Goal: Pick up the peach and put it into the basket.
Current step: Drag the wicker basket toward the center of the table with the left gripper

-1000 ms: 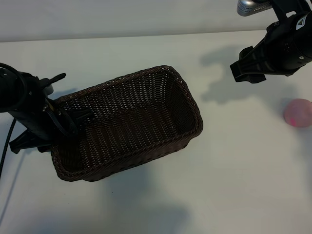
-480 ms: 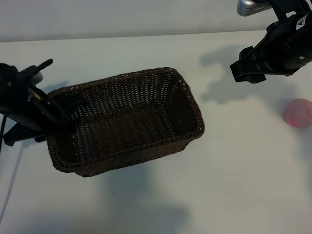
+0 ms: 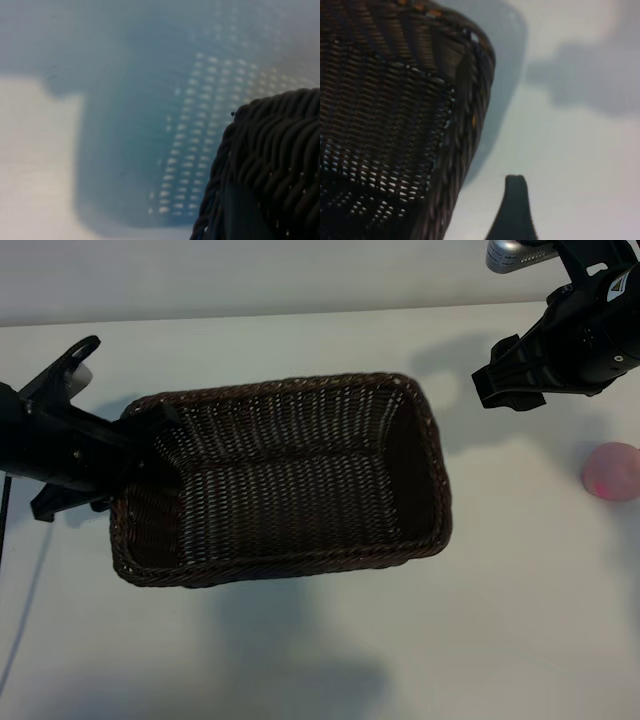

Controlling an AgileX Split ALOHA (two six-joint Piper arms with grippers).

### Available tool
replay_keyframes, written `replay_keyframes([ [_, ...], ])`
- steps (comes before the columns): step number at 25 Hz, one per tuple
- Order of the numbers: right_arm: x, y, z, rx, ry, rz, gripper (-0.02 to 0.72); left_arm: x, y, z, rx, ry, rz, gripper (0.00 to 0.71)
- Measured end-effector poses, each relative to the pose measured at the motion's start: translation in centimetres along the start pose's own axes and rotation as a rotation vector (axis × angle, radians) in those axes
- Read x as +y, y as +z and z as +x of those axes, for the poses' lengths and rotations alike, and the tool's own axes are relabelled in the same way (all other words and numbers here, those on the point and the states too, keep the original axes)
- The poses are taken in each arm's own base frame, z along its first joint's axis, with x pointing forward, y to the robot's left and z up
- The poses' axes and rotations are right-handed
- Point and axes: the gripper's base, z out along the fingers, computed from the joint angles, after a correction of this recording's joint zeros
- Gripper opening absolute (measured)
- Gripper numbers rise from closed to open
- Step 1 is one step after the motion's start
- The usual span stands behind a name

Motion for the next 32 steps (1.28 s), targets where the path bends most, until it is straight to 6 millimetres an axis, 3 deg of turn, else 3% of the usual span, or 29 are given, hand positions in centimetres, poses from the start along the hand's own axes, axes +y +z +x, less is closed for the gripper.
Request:
replay_keyframes([
  [7,0.0,0.0,0.0,0.0,0.0,0.0,0.587,-0.7,-0.4,-0.6,-0.022,0.047,0.04,0.32],
  [12,0.0,0.0,0.1,0.006,0.0,-0.001,0.587,-1.7,-1.8,-3.3,-0.054,0.091,0.051,0.32],
  [16,0.0,0.0,0.1,0.007,0.0,-0.001,0.587,-2.5,-1.5,-5.3,-0.043,0.118,0.049,0.32],
  [22,0.0,0.0,0.1,0.008,-0.001,-0.001,0.587,-3.8,0.0,-7.9,-0.03,0.126,0.059,0.32],
  [29,0.0,0.0,0.1,0.008,-0.002,-0.001,0.587,-7.2,3.3,-8.2,0.005,0.141,0.076,0.32],
  [32,0.0,0.0,0.1,0.008,-0.002,-0.001,0.587,-7.8,4.5,-8.3,0.013,0.117,0.075,0.32],
])
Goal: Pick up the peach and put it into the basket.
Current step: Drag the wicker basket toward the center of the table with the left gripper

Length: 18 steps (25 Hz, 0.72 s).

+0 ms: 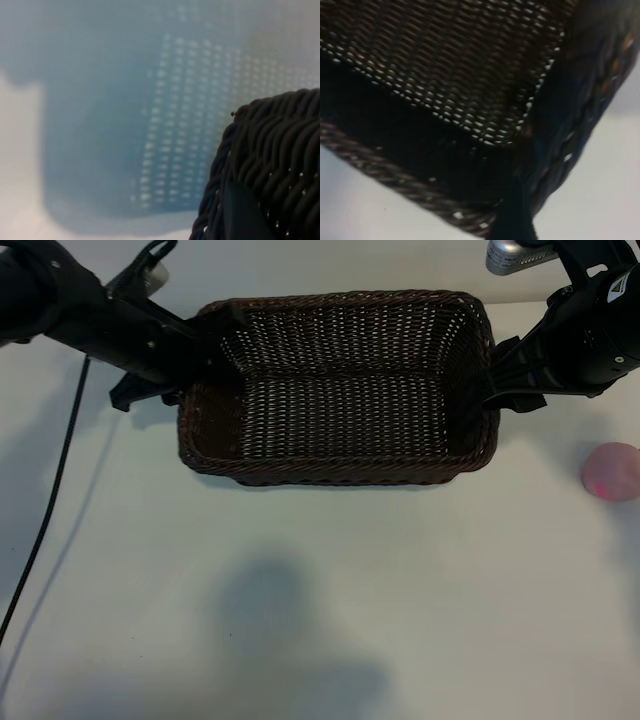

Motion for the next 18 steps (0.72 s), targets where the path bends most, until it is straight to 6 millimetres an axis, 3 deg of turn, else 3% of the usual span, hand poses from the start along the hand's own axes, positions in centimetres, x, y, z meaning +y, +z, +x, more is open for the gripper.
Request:
replay_keyframes([
  [10,0.0,0.0,0.0,0.0,0.0,0.0,0.587,1.2,3.2,-0.1,0.035,-0.054,-0.037,0.32],
  [18,0.0,0.0,0.0,0.001,0.0,0.0,0.587,1.7,4.1,0.1,0.06,-0.046,-0.049,0.32],
])
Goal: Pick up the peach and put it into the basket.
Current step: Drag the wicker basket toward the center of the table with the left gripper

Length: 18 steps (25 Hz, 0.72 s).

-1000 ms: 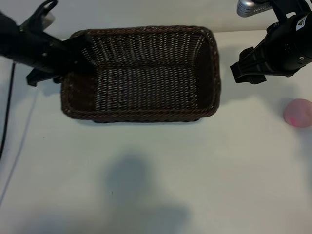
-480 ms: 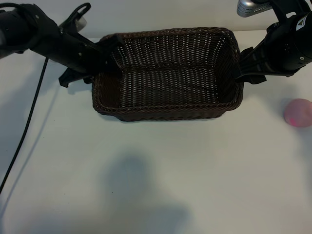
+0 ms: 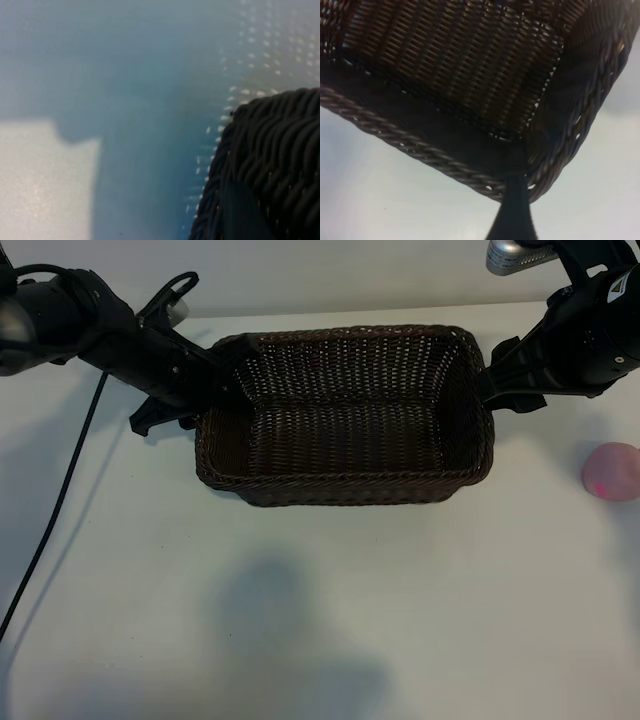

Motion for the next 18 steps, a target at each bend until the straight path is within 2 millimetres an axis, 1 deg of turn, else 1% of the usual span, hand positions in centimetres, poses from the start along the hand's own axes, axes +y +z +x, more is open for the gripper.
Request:
replay_keyframes([
  [18,0.0,0.0,0.06,0.006,-0.001,0.0,0.587,-0.17,-0.13,-0.02,0.011,0.026,0.003,0.32],
])
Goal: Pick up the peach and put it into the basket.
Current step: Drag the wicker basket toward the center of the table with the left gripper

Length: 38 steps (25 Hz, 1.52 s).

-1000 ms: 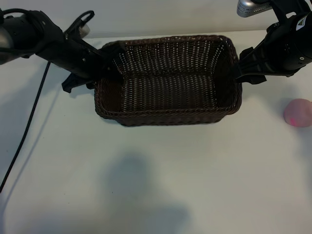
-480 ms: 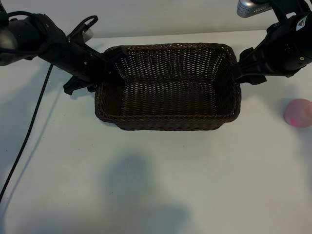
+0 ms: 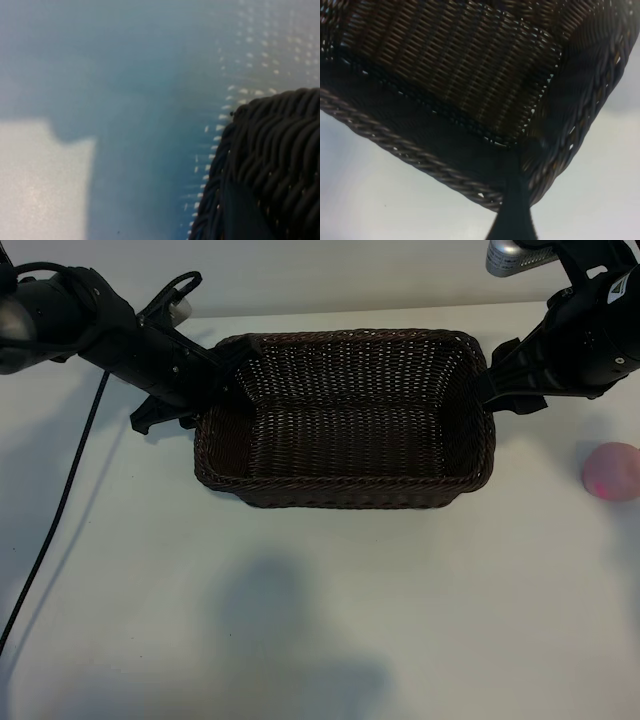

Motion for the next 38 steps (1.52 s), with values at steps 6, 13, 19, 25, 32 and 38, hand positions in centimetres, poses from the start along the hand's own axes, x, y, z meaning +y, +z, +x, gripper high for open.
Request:
replay_keyframes([
  [6,0.0,0.0,0.0,0.0,0.0,0.0,0.587,0.0,0.0,0.0,0.0,-0.001,0.001,0.32],
  [13,0.0,0.0,0.0,0.001,0.0,0.0,0.587,-0.1,-0.1,-0.1,-0.002,0.001,0.004,0.32],
  [19,0.0,0.0,0.0,0.001,0.0,0.0,0.587,-0.3,-0.2,-0.1,-0.002,-0.009,0.014,0.439],
  [25,0.0,0.0,0.0,0.002,0.0,0.0,0.587,-0.7,-0.8,-0.2,-0.012,-0.012,0.029,0.608],
  [32,0.0,0.0,0.0,0.002,0.0,0.0,0.587,-1.2,-2.9,0.3,-0.002,0.06,-0.004,0.62],
  [38,0.0,0.0,0.0,0.002,0.0,0.0,0.587,-2.1,-5.8,0.3,-0.022,0.119,-0.049,0.62],
])
